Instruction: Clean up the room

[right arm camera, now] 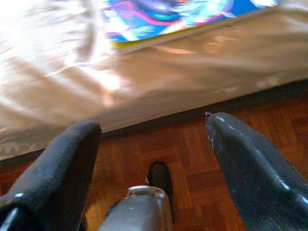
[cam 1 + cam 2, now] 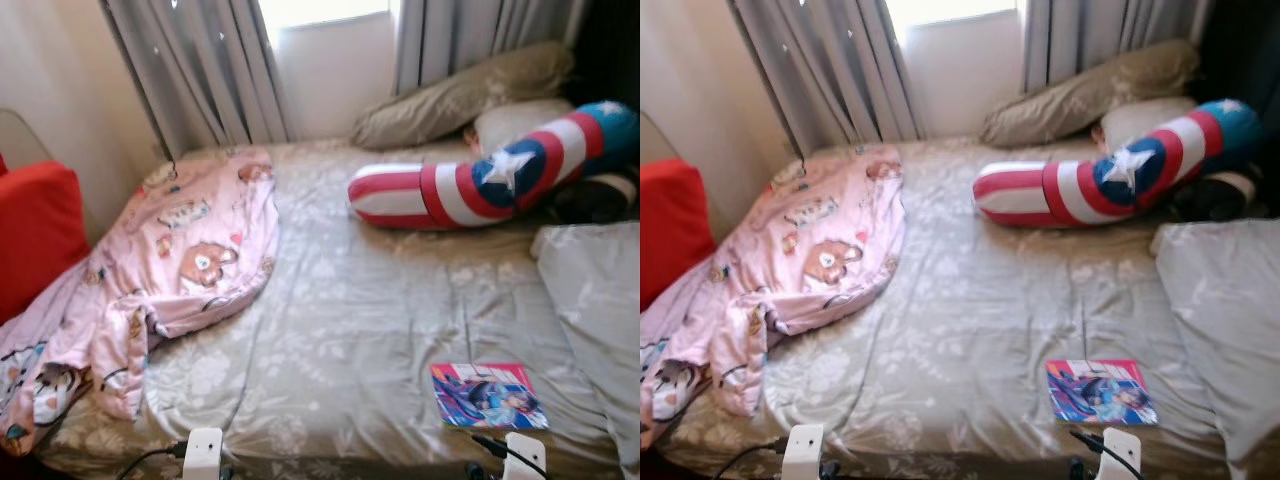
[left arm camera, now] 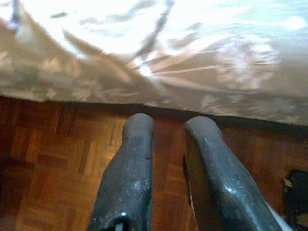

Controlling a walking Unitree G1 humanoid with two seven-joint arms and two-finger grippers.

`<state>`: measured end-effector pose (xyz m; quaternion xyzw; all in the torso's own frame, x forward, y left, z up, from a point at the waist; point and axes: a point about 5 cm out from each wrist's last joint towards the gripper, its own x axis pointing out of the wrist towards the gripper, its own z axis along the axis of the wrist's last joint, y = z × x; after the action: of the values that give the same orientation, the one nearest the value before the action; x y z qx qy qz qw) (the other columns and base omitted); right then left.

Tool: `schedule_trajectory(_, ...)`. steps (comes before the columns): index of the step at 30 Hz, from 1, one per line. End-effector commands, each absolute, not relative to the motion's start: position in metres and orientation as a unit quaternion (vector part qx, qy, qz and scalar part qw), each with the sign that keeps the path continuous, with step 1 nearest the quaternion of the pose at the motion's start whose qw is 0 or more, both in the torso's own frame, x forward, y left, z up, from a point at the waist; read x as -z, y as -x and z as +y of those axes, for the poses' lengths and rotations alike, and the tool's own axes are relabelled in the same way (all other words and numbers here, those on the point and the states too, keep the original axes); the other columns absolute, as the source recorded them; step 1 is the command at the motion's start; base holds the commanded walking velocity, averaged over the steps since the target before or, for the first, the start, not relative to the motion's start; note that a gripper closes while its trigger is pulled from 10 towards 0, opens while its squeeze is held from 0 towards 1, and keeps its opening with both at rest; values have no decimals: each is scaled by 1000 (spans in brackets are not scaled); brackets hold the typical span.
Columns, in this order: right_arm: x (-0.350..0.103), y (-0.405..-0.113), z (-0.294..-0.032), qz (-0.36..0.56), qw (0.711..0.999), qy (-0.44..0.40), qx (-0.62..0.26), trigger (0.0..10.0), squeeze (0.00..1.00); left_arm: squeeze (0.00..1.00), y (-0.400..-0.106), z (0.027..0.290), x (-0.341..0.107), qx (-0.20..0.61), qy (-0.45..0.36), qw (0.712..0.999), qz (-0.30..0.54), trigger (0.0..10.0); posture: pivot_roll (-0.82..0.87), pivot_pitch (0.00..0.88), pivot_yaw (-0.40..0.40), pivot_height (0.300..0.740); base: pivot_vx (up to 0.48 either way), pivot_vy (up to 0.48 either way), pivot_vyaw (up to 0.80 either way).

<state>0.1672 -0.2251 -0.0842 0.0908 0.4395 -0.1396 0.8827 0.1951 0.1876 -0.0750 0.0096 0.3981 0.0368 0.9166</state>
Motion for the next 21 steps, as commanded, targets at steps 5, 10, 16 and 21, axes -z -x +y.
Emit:
schedule_trajectory(5, 85, -172, -213, 441, 885, -92, 120, 10000, 0, 0, -186, 198, 79, -49, -20, 908, 415, 10000, -25, 0, 103, 740, 0, 338, 0)
schedule_trajectory(10, 84, -173, -213, 441, 886, -87, 116, 10000, 0, 0, -186, 197, 79, -49, -18, 908, 416, 10000, -34, 0, 102, 740, 0, 340, 0)
schedule_trajectory(16, 83, -175, -217, 443, 887, -75, 109, 10000, 0, 0, -188, 191, 79, -52, -8, 909, 414, 10000, -24, 0, 80, 740, 0, 339, 0)
schedule_trajectory(21, 82, -175, -219, 444, 888, -63, 99, 10000, 0, 0, -188, 189, 79, -57, -1, 909, 412, 10000, -17, 0, 72, 740, 0, 340, 0)
